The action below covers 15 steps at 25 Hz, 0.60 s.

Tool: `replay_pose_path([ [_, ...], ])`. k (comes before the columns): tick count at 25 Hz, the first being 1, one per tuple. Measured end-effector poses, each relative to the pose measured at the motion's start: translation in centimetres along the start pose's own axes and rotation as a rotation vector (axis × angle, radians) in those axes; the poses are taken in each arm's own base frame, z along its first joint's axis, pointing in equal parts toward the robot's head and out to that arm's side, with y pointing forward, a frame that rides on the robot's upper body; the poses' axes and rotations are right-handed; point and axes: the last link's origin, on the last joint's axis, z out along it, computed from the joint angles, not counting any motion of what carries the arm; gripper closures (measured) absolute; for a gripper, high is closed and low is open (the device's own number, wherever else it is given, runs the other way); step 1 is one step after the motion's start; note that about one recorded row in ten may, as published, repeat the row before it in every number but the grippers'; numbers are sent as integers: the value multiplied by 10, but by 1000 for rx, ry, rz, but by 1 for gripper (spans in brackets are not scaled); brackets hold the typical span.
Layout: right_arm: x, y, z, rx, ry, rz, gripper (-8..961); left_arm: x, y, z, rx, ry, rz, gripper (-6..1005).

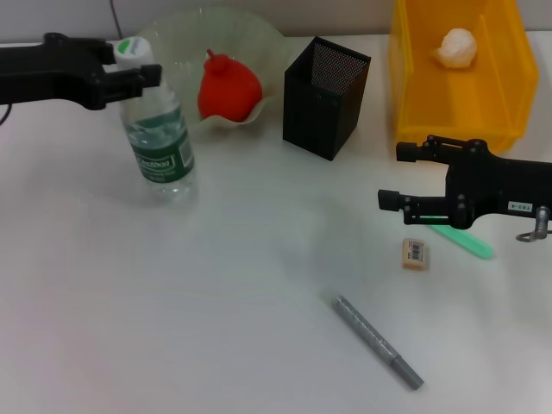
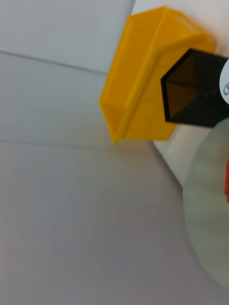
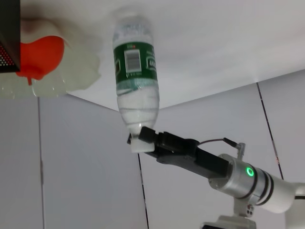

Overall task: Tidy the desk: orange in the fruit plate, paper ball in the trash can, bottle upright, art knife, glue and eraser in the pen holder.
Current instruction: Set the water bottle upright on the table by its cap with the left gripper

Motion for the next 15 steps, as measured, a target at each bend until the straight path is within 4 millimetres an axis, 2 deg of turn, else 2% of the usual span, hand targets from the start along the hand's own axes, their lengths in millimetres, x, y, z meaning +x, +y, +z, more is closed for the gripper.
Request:
replay_pose_path([
  [6, 6, -2, 3, 16, 41, -1, 206, -8, -10, -11, 57, 41, -15, 540],
  [15, 7, -3, 7, 19, 59, -3, 212, -16, -18, -8, 108, 49, -12, 534],
])
